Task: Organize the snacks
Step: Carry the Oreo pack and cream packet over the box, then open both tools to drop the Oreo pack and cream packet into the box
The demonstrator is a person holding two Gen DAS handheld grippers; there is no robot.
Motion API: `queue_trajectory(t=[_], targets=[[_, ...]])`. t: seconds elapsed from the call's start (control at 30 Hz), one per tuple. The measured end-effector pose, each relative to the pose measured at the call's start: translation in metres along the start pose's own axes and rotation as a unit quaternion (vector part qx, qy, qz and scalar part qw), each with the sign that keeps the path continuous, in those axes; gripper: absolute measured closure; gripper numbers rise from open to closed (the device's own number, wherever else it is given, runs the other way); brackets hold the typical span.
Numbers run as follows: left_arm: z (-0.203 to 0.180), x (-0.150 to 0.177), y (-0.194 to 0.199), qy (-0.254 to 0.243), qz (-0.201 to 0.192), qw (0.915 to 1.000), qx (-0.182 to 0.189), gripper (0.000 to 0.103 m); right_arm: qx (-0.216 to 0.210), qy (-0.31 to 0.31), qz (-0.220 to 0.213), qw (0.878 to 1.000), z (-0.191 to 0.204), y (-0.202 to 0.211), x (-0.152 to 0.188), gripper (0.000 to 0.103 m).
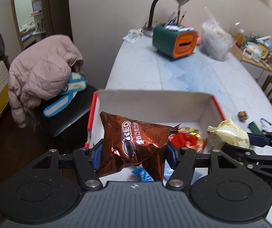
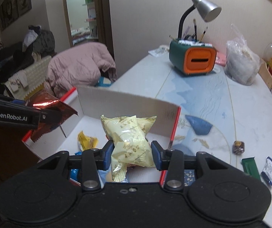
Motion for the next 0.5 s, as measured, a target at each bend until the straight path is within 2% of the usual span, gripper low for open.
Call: queue_trajectory(t=[0.17, 0.5], targets=[[0.004, 0.009, -0.029, -0.010, 0.036, 0.9993, -0.006, 0.040, 0.006, 0.017, 0.029, 0.999, 0.009, -0.019, 0.011, 0.062], [-0.003, 0.027, -0.059, -0.026, 0.080, 0.9965, -0.003, 0.040, 0.014, 0.036, 0.064, 0.997, 0.020, -0.040, 0.024, 0.061]])
Point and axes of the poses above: each gripper's, at about its wrist camera, not at the fingertips, and y roughly against the way its jaws point, z to its left, x to its underside, the point moved 8 cm from there along -y, roughly the way its jaws point, and after that the axes turned 2 degrees about -x, right-handed, at the moved point
